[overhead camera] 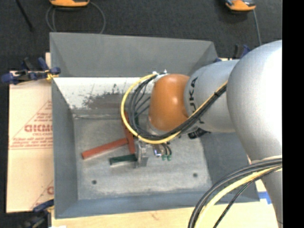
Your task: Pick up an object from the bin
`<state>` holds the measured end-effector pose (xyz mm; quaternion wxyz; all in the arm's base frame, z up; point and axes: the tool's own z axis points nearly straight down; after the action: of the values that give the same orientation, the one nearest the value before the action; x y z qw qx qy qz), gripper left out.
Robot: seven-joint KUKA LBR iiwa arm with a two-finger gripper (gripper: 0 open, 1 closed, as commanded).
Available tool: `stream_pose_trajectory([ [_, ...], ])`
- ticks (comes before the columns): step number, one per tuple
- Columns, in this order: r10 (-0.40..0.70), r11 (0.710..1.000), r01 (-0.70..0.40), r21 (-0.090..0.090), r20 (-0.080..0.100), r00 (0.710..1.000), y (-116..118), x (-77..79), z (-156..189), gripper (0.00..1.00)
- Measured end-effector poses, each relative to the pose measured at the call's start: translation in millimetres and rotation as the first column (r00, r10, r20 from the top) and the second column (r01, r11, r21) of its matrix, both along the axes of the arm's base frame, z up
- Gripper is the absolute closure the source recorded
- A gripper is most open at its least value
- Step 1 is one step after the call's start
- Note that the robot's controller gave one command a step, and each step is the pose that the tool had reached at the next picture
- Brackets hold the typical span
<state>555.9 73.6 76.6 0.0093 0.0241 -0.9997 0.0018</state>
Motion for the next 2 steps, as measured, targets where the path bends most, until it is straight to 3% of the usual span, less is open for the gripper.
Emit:
stream_pose_trajectory([
  [1, 0.283, 0.959, -0.283, 0.001, 0.03, 0.959, -7.3, 15.0, 130.3, 1.0],
  [2, 0.282, 0.959, -0.282, 0.003, 0.023, 0.959, -6.8, 13.6, 127.2, 0.0],
])
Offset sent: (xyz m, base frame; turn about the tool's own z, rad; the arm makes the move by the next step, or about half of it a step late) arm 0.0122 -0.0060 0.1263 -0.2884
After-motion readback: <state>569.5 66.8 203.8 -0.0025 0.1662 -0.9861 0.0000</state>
